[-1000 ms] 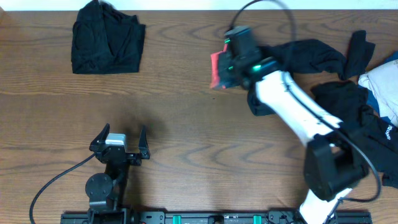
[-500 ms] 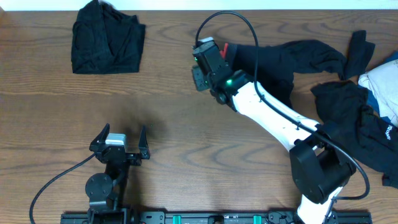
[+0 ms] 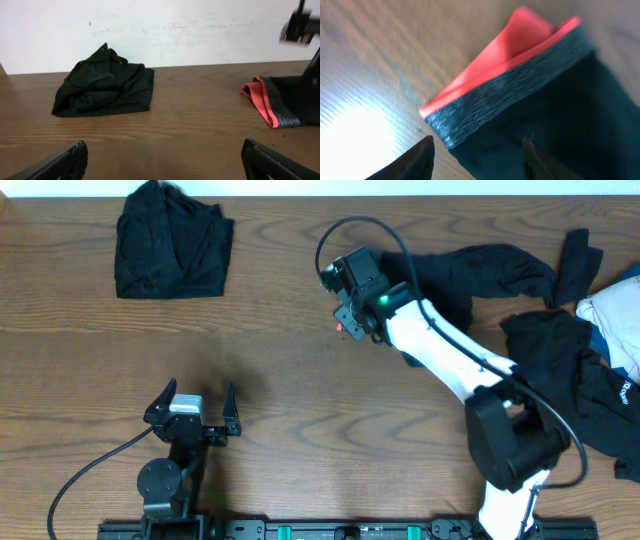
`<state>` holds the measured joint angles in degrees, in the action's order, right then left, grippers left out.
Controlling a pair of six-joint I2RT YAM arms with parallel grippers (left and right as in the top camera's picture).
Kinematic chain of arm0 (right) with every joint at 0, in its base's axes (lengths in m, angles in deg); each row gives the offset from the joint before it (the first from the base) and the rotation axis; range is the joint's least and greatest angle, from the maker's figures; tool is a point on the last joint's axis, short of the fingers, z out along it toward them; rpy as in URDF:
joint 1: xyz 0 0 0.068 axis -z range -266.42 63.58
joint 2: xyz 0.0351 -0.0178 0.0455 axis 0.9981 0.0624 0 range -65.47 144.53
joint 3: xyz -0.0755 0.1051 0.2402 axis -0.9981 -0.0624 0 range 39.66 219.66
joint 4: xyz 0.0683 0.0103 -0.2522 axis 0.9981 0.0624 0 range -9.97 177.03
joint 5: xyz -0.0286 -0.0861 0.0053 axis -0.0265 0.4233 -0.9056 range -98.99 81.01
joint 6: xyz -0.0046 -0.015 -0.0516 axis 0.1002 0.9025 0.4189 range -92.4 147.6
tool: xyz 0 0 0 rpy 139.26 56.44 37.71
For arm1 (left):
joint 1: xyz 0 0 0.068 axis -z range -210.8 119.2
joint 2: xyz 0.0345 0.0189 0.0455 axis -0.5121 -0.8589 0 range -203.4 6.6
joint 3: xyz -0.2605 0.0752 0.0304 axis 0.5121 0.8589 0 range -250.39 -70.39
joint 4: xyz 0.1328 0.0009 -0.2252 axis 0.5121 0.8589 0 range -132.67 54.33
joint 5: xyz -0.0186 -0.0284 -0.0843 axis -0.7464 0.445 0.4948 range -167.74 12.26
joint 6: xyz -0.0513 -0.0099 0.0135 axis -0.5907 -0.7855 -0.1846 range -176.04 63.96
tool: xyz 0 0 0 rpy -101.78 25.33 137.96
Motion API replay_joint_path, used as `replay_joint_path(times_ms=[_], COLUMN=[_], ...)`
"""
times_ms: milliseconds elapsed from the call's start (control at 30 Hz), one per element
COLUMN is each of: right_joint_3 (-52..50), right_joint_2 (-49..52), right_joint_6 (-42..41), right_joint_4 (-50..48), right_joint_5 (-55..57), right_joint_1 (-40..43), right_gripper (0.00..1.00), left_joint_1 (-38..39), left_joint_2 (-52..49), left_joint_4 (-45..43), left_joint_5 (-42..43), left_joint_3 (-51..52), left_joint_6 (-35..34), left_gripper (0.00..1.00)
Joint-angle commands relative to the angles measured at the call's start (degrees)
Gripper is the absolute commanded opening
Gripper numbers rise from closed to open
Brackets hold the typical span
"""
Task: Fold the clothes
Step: 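Grasp the black pants' red waistband with the right gripper and lift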
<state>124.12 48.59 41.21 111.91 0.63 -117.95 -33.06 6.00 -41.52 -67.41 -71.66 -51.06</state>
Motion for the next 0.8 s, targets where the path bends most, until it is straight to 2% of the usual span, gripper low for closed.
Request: replay_joint_path(times_ms=[0,100,500,767], right_joint_3=[0.55,0.55,0.55,0.55], right_joint_2=[3.89,5.95,8.7,10.95], right_joint_6=[5.77,5.88,6.84,7.28], right_joint_4=[0.85,0.92,-0.26,-2.21], right_joint_5=[2.97,5.42,3.87,4.15], right_joint_1=[-0.46,-1.16,-2.08,-1.53], right_gripper=[0.55,0.57,0.57,0.49], left_joint_1=[-0.31,-0.31,-0.31,-0.31], left_joint_2=[0.37,0.37,0.37,0.37], left_joint_4=[1.77,1.77,1.77,1.77], left_joint_5=[0.66,0.66,0.66,0.66], left_joint_3=[1.05,1.05,1.05,1.05], left_joint_6=[0.79,0.81,0.79,0.81], left_gripper=[0.98,0.98,0.98,0.98])
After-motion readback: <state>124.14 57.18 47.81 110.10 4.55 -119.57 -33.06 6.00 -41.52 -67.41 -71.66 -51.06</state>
